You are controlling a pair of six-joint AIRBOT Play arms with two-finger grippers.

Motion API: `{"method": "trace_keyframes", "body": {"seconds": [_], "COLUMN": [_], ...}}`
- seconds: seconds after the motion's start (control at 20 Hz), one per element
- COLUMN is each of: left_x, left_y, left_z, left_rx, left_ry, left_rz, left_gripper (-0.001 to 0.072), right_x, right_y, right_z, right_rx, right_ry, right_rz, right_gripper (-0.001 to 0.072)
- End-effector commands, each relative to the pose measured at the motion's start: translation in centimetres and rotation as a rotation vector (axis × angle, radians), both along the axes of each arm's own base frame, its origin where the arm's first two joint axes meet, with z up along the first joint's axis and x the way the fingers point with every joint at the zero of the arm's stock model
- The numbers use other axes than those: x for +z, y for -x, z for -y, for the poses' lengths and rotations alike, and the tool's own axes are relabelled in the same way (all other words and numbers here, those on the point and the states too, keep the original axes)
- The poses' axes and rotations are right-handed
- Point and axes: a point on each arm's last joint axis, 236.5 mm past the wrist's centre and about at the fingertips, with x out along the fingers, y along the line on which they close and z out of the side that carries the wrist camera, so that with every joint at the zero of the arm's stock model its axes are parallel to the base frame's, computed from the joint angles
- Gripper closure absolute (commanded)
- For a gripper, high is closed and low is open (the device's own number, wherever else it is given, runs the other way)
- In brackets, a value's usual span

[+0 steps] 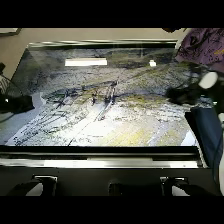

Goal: Fold the clothes and pants, and hang the long-sleeved shirts on hangers.

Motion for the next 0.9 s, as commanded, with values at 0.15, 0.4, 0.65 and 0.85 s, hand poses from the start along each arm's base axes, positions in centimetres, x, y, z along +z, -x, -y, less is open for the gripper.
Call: {"method": "trace_keyframes", "body": {"seconds": [0.15, 0.4, 0.65, 0.85], "left_x": [0.6, 0.8, 0.8, 0.8], "left_y": [3.3, 3.5, 3.4, 3.4], "left_z": [2.1, 2.1, 2.1, 2.1], "left_rx": [-0.022, -0.023, -0.023, -0.023], "left_ry": [0.006, 0.004, 0.005, 0.005], "left_rz": [0.219, 0.224, 0.225, 0.225], "left_gripper": [0.0693, 0.0685, 0.0663, 0.0663], "right_x": [-0.5, -0.1, -1.2, -1.5], "right_y": [2.2, 1.8, 4.1, 4.9], "right_z": [-15.5, -16.7, -15.9, -15.6], "right_rx": [0.393, 0.375, 0.393, 0.399], "right_ry": [0.015, -0.005, 0.015, 0.024], "right_rz": [0.101, 0.136, 0.026, -0.011], "right_gripper": [0.0683, 0.0683, 0.0682, 0.0682]}}
